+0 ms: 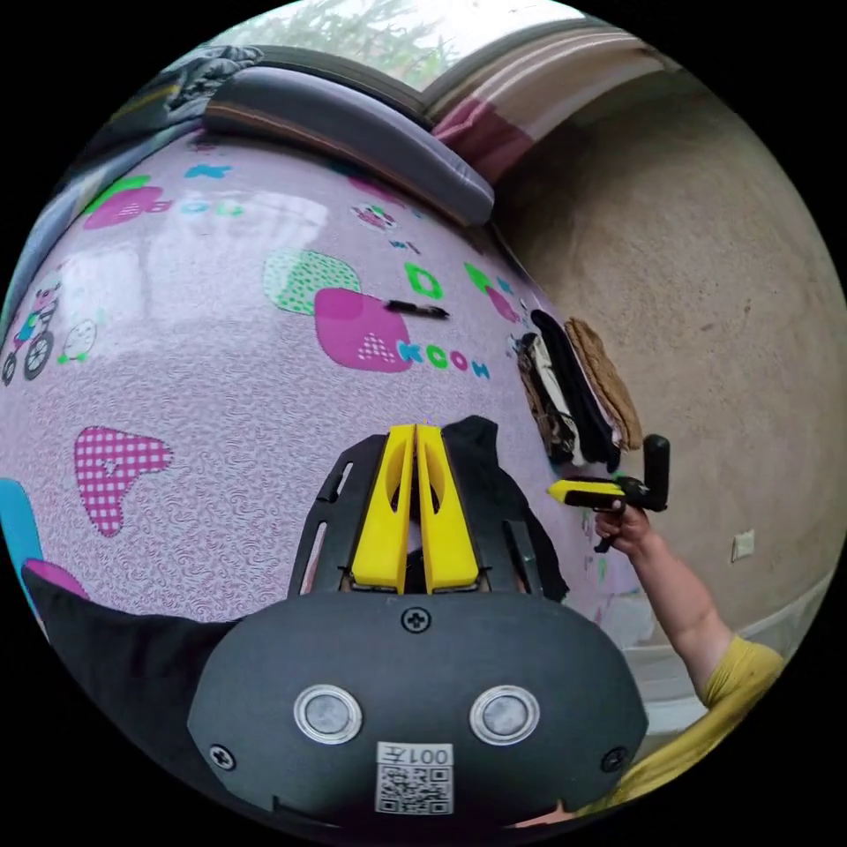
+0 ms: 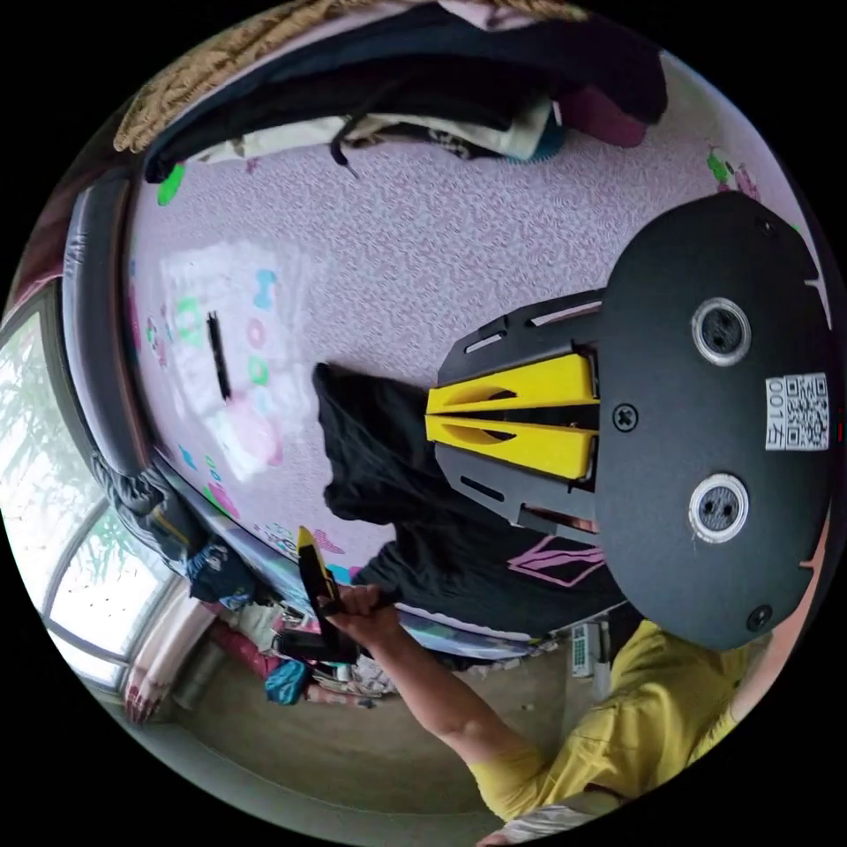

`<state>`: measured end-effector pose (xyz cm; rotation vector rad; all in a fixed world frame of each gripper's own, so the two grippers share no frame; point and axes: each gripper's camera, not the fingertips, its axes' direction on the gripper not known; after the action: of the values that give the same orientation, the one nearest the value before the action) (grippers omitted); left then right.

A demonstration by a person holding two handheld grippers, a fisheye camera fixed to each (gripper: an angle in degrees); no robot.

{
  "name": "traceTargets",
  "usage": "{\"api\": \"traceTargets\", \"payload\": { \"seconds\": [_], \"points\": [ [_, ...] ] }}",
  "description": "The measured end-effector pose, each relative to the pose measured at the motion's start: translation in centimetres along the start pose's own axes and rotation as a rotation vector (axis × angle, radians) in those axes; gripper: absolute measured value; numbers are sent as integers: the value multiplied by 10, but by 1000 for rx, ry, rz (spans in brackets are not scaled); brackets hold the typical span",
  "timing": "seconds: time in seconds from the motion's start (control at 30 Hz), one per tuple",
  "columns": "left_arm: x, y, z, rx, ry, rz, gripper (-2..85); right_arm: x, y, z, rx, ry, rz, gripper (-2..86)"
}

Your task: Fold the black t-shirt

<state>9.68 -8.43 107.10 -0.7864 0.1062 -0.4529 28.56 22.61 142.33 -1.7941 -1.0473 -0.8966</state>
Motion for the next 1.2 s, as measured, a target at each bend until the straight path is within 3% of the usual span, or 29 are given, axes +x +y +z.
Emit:
{"api": "traceTargets", "payload": {
  "seconds": [0.1, 0.2, 0.3, 0.43, 0.57, 0.7, 0.83, 0.97, 1.2],
  "points": [
    [20, 8, 23, -138, 114, 97, -12, -7, -2, 21, -86, -64, -21, 2],
    [29, 21, 48, -239, 144, 93, -13, -12, 0, 41, -179, -3, -21, 1],
    [23, 34, 62, -304, 36, 52, -13, -10, 7, 47, -242, 121, -9, 0],
    [18, 57, 68, -362, -141, 113, -13, -5, 18, 43, -252, 135, 27, 0],
    [16, 89, 54, -290, -126, 136, -14, -4, 31, 35, -253, 156, 65, 0],
    [13, 117, 16, -185, -154, 200, -14, -20, 30, 11, -79, 136, 29, -1],
    [-13, 161, -32, -168, -386, 271, -14, -33, 8, 8, 4, 132, 4, -1],
    [-48, 209, -71, -159, -472, 213, -14, -55, -21, 41, -43, 89, -51, -1],
    [-76, 249, -85, -138, -562, 116, -14, -70, -38, 92, -141, 199, -47, 0]
  ]
}}
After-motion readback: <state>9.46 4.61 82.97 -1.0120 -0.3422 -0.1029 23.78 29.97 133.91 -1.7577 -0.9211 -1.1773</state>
